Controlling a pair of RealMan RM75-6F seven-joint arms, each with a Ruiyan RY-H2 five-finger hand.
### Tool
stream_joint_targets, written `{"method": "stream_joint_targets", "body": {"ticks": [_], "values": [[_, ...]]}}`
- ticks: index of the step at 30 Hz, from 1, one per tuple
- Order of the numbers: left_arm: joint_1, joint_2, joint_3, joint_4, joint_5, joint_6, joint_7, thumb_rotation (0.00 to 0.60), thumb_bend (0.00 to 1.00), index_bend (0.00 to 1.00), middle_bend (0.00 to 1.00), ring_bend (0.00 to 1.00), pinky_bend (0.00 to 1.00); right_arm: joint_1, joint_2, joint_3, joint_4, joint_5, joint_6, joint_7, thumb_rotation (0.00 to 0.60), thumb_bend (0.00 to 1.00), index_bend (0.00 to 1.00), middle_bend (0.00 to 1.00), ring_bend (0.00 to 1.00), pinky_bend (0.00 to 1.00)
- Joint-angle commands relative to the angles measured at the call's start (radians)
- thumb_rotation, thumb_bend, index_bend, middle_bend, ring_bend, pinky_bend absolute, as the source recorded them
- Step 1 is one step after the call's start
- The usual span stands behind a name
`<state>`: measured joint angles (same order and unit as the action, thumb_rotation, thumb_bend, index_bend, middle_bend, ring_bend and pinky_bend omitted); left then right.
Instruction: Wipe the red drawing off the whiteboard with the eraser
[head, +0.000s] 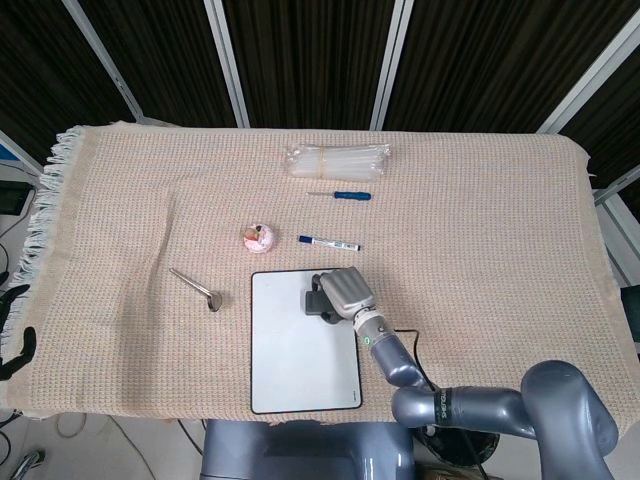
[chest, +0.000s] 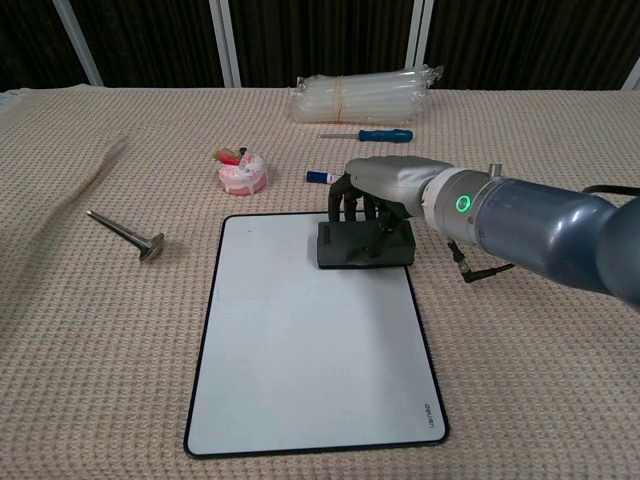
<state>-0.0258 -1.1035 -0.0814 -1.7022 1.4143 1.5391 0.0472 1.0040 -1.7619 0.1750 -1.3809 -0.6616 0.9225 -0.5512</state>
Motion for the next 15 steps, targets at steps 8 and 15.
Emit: {"method": "stream_joint_targets", "body": {"ticks": [8,15], "values": [[0.0,-0.001,0.001,-0.001,0.0,-0.001,0.002,0.6,0.49,0.19,0.02,0.0,0.0,-0.033,0.065,0.008,-0.022,-0.006,-0.008,0.02,0.6,0.4,0.54,0.54,0.57,0.47],[0.002,0.001,0.001,-0.004,-0.001,0.001,0.001,0.6,0.49,0.19,0.02,0.0,0.0,-0.072,0.164,-0.007,-0.11,-0.05,0.003,0.039,0.6,0.4,0.54,0.54,0.56,0.47]]}}
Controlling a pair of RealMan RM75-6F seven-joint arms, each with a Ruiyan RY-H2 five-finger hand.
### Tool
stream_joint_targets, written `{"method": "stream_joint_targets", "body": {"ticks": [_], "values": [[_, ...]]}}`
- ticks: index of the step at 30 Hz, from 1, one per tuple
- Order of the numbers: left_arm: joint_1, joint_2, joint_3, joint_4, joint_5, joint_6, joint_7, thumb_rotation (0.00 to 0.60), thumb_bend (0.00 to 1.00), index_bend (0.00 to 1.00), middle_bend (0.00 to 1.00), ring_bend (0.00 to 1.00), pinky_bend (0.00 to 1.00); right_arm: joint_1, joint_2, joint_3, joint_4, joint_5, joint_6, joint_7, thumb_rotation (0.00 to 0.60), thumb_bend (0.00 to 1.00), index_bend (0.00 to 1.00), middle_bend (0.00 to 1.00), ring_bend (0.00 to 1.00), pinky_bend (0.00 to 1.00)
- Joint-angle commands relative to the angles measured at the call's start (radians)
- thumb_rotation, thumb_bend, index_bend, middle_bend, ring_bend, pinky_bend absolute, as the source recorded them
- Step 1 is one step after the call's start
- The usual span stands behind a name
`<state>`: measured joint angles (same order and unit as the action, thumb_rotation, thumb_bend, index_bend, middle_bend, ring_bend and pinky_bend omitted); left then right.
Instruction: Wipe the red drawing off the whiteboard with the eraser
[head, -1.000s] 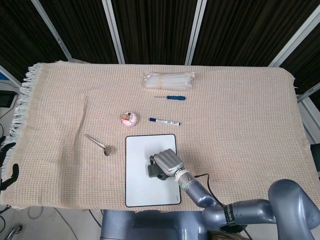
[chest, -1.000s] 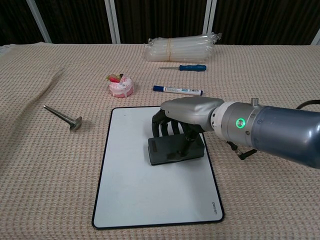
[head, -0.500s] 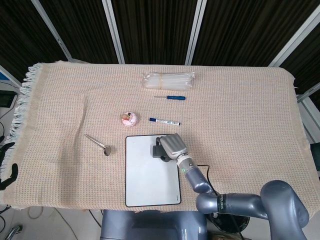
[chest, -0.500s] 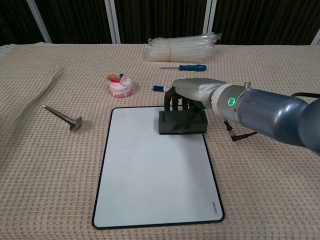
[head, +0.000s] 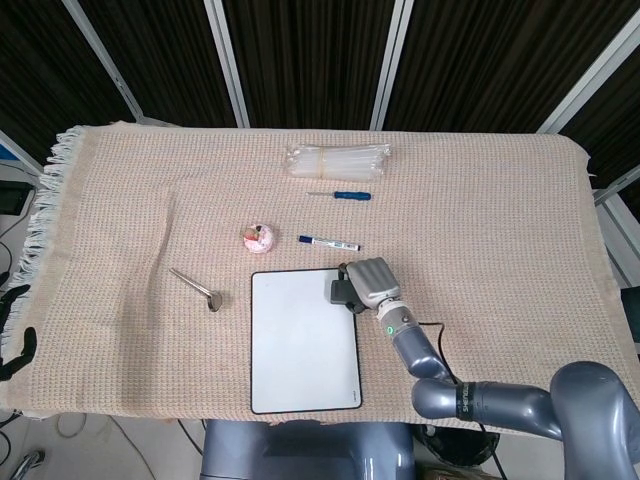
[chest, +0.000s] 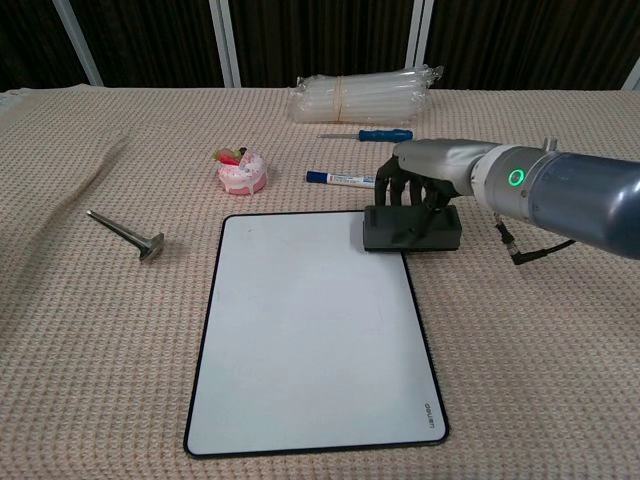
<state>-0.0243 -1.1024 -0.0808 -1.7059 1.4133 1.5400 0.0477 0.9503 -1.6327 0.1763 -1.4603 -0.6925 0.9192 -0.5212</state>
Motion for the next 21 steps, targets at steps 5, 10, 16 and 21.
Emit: {"method": "stream_joint_targets", "body": {"ticks": [5,10,16,21], "values": [[0.0,-0.002,0.001,0.002,0.002,0.001,0.006,0.6,0.49,0.19,0.02,0.0,0.0,-0.046,0.096,-0.027,-0.081,-0.05,0.003,0.03,0.6,0.4,0.54,0.53,0.56,0.47],[0.0,-0.003,-0.003,0.002,0.003,0.007,0.007,0.6,0.49,0.19,0.02,0.0,0.0,-0.074,0.134,-0.053,-0.118,-0.099,0.004,0.053,0.6,0.4,0.54,0.52,0.55,0.47],[0.001,-0.004,-0.003,0.003,0.003,0.009,0.01,0.6,0.49,0.19,0.02,0.0,0.0,-0.1,0.131,-0.08,-0.106,-0.15,0.002,0.081,0.6,0.4,0.54,0.51,0.53,0.46],[0.0,-0.003,-0.004,0.003,0.001,0.008,0.01,0.6,0.49,0.19,0.02,0.0,0.0,-0.11,0.121,-0.087,-0.082,-0.165,-0.001,0.087,0.6,0.35,0.52,0.46,0.48,0.44]]}}
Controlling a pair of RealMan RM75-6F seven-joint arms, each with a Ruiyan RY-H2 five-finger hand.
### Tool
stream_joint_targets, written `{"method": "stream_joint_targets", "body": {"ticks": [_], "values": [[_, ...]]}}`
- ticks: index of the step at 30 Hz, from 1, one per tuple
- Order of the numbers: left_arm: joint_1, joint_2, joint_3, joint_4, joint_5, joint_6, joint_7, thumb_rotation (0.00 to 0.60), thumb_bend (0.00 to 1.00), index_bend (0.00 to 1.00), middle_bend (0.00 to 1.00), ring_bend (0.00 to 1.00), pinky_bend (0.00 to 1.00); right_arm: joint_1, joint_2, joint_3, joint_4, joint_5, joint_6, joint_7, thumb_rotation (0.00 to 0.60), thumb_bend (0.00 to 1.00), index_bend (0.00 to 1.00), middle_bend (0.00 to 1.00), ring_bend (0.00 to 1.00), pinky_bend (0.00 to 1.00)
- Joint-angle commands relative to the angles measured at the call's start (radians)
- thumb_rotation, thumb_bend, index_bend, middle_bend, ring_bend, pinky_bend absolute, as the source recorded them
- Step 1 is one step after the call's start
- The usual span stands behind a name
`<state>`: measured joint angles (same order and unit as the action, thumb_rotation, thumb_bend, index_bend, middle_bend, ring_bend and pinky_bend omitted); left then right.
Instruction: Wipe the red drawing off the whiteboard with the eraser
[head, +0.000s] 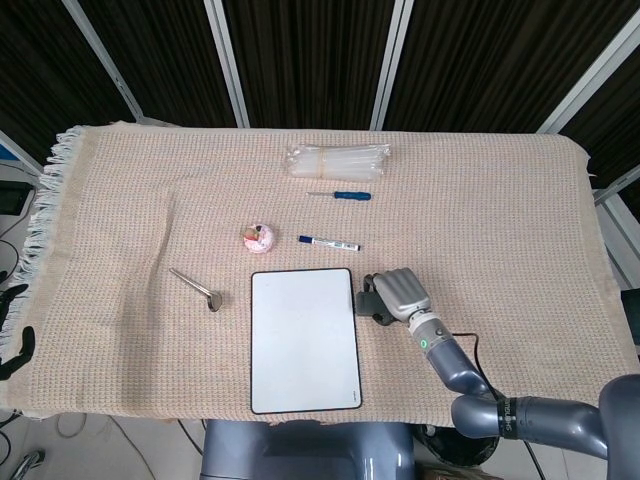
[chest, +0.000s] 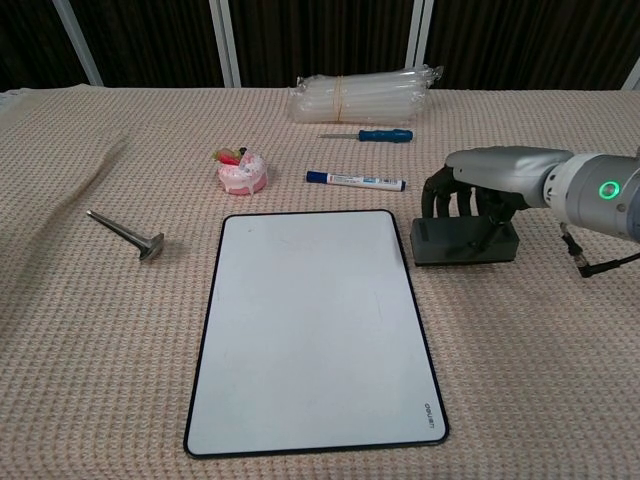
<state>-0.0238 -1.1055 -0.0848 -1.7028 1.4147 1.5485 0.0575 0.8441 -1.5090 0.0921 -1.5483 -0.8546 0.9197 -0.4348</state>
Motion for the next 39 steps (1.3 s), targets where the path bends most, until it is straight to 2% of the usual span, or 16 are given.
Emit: {"method": "stream_joint_targets", "body": {"ticks": [1,4,7,12,16,21,27,31,39], "values": [[0.0,0.001,0.0,-0.001,-0.001,-0.001,0.0,0.6,0.49,0.19,0.02,0.0,0.0,-0.004,-0.002,-0.004,0.009,-0.002,-0.003,-0.004,0.6,0.32,0.5,0.44,0.47,0.43],[0.0,0.002,-0.001,-0.001,-0.001,-0.001,-0.001,0.6,0.49,0.19,0.02,0.0,0.0,-0.005,0.003,-0.008,0.009,0.004,-0.005,-0.018,0.6,0.25,0.39,0.38,0.41,0.38],[0.0,0.002,-0.001,-0.001,-0.002,-0.001,0.0,0.6,0.49,0.19,0.02,0.0,0.0,-0.007,0.008,-0.007,0.004,0.016,-0.007,-0.025,0.6,0.23,0.35,0.35,0.37,0.34],[0.0,0.002,-0.001,-0.001,-0.001,0.0,0.0,0.6,0.49,0.19,0.02,0.0,0.0,-0.005,0.026,-0.01,-0.004,0.034,-0.03,-0.032,0.6,0.16,0.15,0.15,0.18,0.21],[0.001,0.002,0.0,-0.002,-0.001,0.0,0.002,0.6,0.49,0.19,0.02,0.0,0.0,0.001,0.064,-0.01,-0.036,0.058,-0.056,-0.038,0.6,0.11,0.09,0.05,0.09,0.17],[0.001,0.002,0.0,-0.001,-0.001,0.001,0.002,0.6,0.49,0.19,0.02,0.0,0.0,-0.015,0.11,0.006,-0.089,0.031,-0.018,-0.017,0.6,0.1,0.06,0.04,0.07,0.16],[0.002,0.002,-0.001,-0.004,-0.005,0.001,0.003,0.6,0.49,0.19,0.02,0.0,0.0,-0.094,0.251,0.006,-0.228,-0.079,0.079,0.058,0.6,0.1,0.06,0.04,0.07,0.15],[0.004,0.001,0.0,-0.005,-0.001,0.005,0.003,0.6,0.49,0.19,0.02,0.0,0.0,-0.171,0.323,-0.031,-0.277,-0.18,0.162,0.096,0.6,0.1,0.06,0.04,0.07,0.15],[0.003,-0.003,0.0,-0.003,0.005,0.009,0.005,0.6,0.49,0.19,0.02,0.0,0.0,-0.39,0.396,-0.14,-0.307,-0.411,0.43,0.18,0.6,0.1,0.03,0.04,0.07,0.15]]}}
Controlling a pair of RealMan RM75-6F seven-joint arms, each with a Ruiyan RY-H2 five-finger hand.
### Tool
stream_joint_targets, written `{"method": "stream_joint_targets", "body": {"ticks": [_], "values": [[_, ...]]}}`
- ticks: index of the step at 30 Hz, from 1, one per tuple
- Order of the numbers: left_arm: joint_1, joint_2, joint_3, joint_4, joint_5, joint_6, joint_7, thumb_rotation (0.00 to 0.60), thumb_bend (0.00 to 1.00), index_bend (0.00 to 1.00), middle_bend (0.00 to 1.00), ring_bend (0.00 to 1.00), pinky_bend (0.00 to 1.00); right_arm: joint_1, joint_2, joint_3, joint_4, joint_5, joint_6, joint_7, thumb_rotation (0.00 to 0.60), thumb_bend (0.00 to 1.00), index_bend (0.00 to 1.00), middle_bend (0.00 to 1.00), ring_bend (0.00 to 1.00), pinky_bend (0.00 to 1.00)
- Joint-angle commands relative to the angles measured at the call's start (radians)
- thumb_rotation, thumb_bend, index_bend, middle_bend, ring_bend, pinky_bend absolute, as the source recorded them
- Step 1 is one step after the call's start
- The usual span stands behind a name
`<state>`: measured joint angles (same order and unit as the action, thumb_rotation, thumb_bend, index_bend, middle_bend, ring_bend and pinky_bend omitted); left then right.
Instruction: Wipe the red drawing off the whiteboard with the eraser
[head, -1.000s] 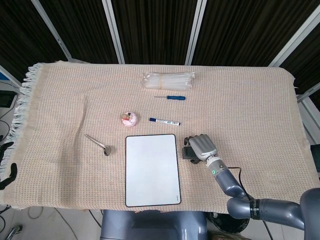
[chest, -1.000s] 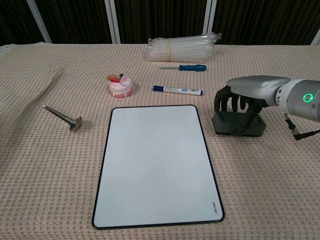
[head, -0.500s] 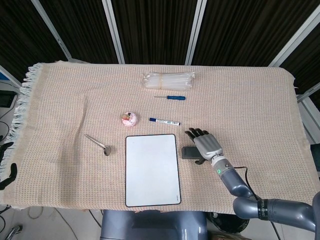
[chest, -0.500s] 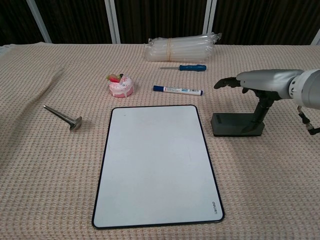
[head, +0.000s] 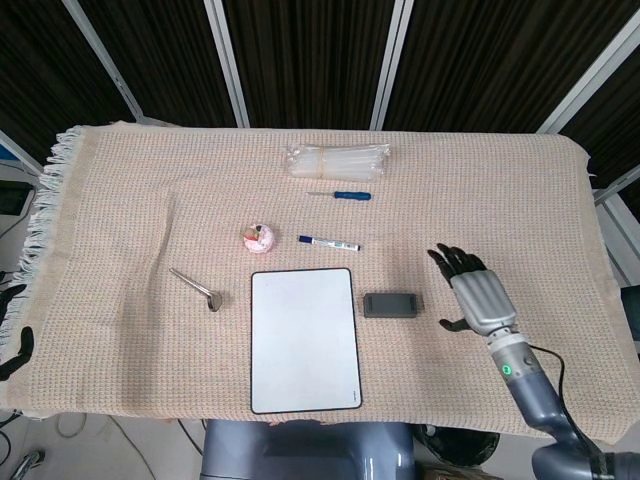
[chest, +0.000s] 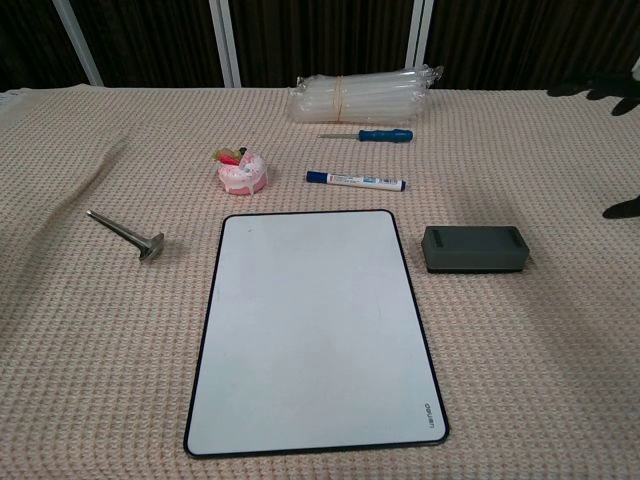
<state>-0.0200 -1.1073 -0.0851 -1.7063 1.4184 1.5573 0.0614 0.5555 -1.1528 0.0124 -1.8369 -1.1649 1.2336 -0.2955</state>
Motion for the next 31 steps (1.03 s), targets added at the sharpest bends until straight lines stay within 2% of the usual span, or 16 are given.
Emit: {"method": "stream_joint_targets", "body": {"ticks": [1,4,12,24,31], "values": [[0.0,-0.002,0.001,0.001,0.002,0.001,0.002,0.6,0.49,0.19,0.02,0.0,0.0,-0.123,0.044,-0.071,-0.015,-0.12,0.145,0.038,0.6,0.1,0.02,0.04,0.07,0.15],[0.001,-0.004,0.002,0.002,0.005,0.004,0.003,0.6,0.49,0.19,0.02,0.0,0.0,-0.211,0.041,-0.104,0.009,-0.192,0.262,0.038,0.6,0.1,0.01,0.04,0.07,0.15],[0.003,-0.007,0.003,0.004,0.013,0.01,0.002,0.6,0.49,0.19,0.02,0.0,0.0,-0.35,0.0,-0.128,0.106,-0.258,0.4,0.075,0.6,0.1,0.01,0.03,0.07,0.15],[0.004,-0.007,0.0,0.007,0.012,0.014,0.001,0.6,0.49,0.19,0.02,0.0,0.0,-0.43,-0.051,-0.093,0.219,-0.29,0.44,0.096,0.6,0.1,0.01,0.03,0.07,0.15],[0.006,-0.009,-0.005,0.008,0.011,0.022,0.003,0.6,0.49,0.19,0.02,0.0,0.0,-0.446,-0.041,-0.077,0.221,-0.323,0.433,0.12,0.6,0.1,0.0,0.03,0.07,0.15]]}}
